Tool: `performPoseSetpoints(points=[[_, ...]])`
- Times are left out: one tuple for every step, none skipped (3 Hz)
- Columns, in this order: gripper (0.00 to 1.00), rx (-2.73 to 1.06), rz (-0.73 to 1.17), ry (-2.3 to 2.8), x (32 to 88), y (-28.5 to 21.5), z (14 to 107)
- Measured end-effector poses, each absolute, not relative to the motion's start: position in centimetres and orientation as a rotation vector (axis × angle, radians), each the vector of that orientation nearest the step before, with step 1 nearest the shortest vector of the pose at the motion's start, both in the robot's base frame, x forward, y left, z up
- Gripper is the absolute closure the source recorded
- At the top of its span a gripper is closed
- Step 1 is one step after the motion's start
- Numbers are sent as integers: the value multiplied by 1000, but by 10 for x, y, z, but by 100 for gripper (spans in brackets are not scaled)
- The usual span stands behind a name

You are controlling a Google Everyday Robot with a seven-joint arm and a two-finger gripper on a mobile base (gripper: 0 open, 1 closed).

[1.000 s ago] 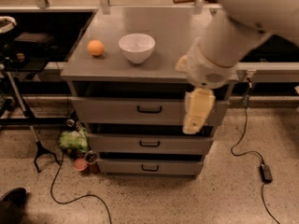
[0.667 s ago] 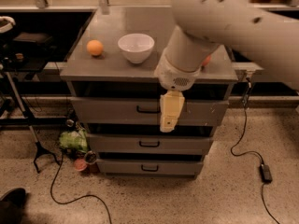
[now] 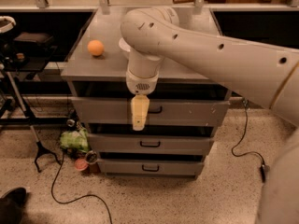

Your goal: Open top drawer

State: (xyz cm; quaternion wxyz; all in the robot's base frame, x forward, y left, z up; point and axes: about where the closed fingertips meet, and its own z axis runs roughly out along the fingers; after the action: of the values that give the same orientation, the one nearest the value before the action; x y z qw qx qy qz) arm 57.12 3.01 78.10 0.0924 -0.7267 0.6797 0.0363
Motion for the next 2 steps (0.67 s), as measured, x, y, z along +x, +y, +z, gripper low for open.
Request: performPoseSetpoints(points=[[0, -2202, 101, 2093, 583, 40, 746], [0, -2224, 90, 2174, 587, 38, 718]])
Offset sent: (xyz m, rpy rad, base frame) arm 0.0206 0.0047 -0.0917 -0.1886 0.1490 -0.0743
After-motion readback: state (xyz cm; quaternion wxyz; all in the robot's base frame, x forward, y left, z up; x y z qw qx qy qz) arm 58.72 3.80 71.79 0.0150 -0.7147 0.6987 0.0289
